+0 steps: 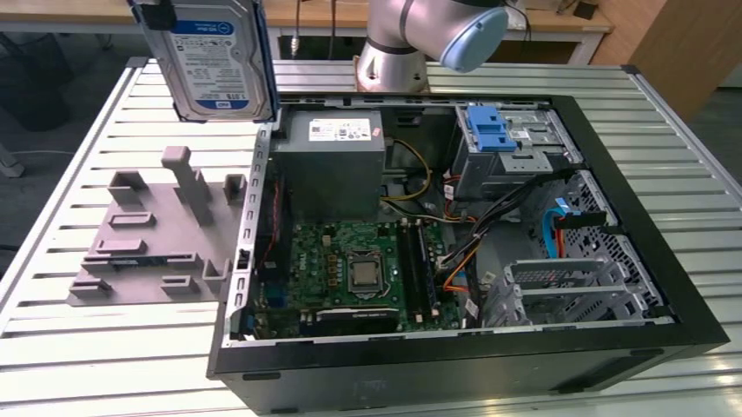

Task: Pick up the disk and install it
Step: 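Pick up the disk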

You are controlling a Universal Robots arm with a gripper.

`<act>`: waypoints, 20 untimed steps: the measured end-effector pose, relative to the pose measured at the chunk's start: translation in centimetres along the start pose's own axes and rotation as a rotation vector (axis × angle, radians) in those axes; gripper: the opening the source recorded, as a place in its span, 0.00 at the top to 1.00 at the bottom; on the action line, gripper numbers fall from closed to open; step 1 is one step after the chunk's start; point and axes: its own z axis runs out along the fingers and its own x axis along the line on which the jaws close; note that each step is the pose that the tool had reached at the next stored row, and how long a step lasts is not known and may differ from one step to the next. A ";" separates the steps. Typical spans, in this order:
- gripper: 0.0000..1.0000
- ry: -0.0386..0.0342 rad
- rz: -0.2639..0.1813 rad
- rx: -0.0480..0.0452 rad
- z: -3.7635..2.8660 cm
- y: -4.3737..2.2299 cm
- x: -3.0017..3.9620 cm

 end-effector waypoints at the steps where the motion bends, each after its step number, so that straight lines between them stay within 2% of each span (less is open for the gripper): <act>1: 0.64 0.0000 0.000 -0.0001 0.00 -0.05 0.00; 20: 0.64 0.0000 0.000 0.0000 -0.02 -0.92 -0.02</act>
